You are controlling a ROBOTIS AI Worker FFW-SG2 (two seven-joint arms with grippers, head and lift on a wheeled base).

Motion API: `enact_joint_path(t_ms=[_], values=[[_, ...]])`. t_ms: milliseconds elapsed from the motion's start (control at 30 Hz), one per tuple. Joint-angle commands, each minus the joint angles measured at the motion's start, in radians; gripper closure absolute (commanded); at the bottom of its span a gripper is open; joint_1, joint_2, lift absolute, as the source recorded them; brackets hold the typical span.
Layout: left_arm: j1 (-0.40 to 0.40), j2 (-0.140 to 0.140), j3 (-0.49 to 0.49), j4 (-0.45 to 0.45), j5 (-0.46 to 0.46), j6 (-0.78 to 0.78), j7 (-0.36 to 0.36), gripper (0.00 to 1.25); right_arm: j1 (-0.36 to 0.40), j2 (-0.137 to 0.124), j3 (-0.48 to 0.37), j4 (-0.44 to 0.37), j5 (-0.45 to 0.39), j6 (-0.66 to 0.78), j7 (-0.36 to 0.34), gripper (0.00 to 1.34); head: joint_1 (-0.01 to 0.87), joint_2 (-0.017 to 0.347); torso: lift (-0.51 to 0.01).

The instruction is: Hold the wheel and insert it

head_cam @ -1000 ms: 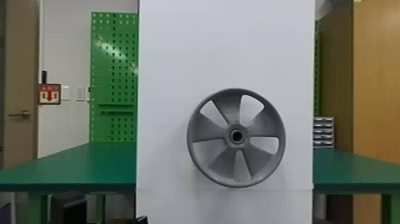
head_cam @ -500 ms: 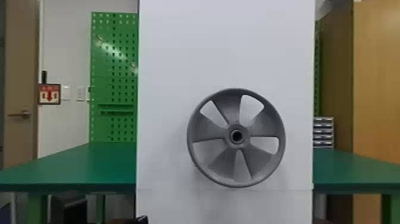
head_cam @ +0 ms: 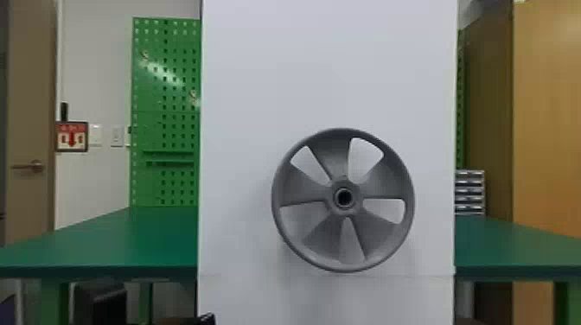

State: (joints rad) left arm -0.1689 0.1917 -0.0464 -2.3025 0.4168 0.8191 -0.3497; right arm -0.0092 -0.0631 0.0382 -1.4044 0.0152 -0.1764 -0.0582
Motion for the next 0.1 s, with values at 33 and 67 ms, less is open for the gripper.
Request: enact_joint_path(t_ms=[33, 67], values=[[0.0, 0.0, 0.002, 0.0, -0.001, 0.0, 0.0, 0.5, 0.002, 0.0, -0.003, 0.004, -0.001, 0.0, 0.0, 0.01, 0.0, 0.008, -0.495], [0.0, 0.0, 0.002, 0.0, -0.001, 0.0, 0.0, 0.5, 0.002, 0.0, -0.003, 0.004, -0.001, 0.0, 0.0, 0.01, 0.0, 0.008, -0.495]])
